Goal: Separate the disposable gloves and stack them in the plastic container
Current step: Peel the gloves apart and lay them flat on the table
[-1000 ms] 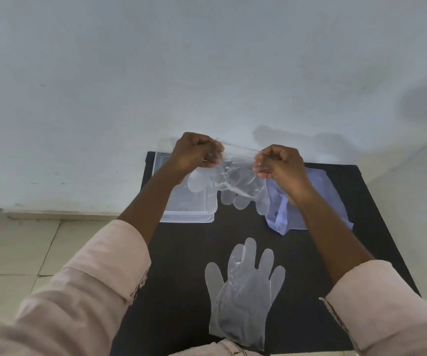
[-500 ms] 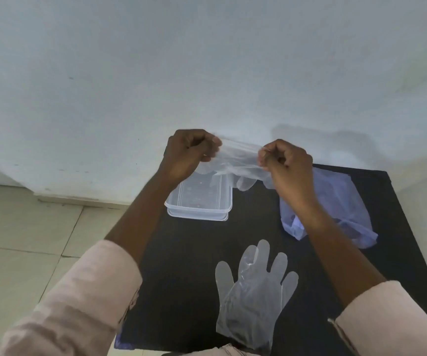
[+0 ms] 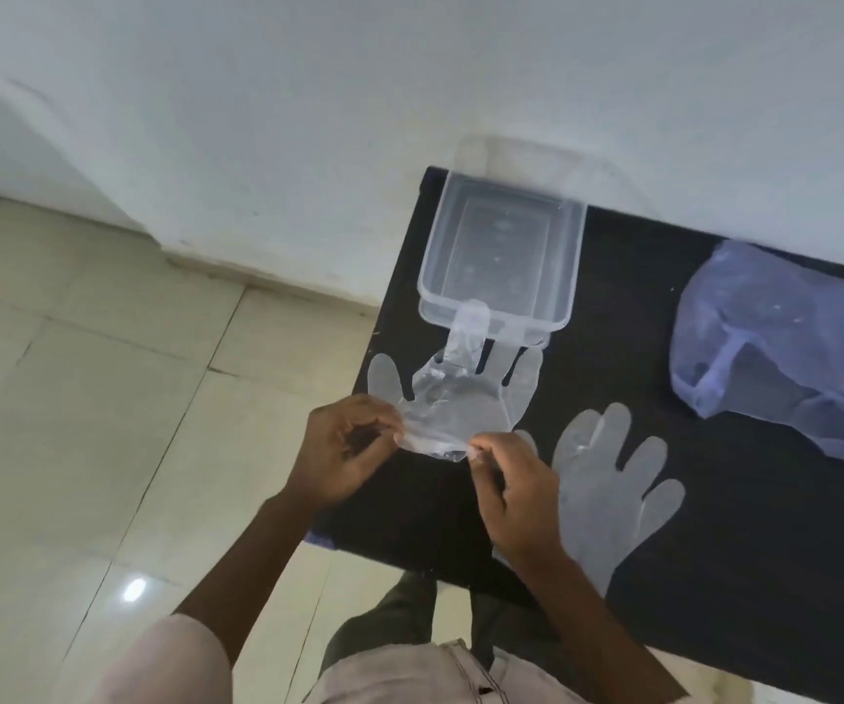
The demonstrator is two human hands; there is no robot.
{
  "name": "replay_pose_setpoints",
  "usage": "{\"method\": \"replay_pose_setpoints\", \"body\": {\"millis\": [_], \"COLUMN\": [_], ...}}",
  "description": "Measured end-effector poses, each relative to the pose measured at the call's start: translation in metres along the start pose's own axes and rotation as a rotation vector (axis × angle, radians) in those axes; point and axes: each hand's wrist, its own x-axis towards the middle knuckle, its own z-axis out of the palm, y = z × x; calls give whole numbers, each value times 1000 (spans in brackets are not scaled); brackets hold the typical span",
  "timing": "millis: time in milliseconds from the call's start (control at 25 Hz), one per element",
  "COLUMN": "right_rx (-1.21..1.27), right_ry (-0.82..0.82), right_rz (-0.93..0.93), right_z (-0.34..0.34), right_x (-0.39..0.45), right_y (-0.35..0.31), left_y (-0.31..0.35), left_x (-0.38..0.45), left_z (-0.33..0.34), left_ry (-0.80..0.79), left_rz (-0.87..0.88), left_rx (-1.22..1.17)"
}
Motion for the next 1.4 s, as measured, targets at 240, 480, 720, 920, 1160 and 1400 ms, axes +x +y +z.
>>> {"method": "replay_pose_setpoints", "body": {"millis": [240, 480, 720, 920, 1160, 1400], "right_rx": [-119, -98, 516, 464, 217, 388], "right_ry": [-237, -343, -392, -350, -500, -378], "right_rz": [-12, 12, 671, 610, 586, 499], "right_z": [53, 27, 62, 69, 90, 71], "right_x": [-47, -31, 53, 103, 140, 127], "right_y": [28, 6, 3, 3, 8, 2], "left_y": [-58, -34, -25, -22, -24, -20], "left_x": [-52, -72, -74, -68, -72, -73], "left_z": [8, 22, 59, 67, 75, 76], "left_ry": [-161, -95, -170, -190, -199, -171], "left_rz": [9, 2, -170, -195, -239, -233], "left_rx": [350, 683, 786, 827, 844, 827]}}
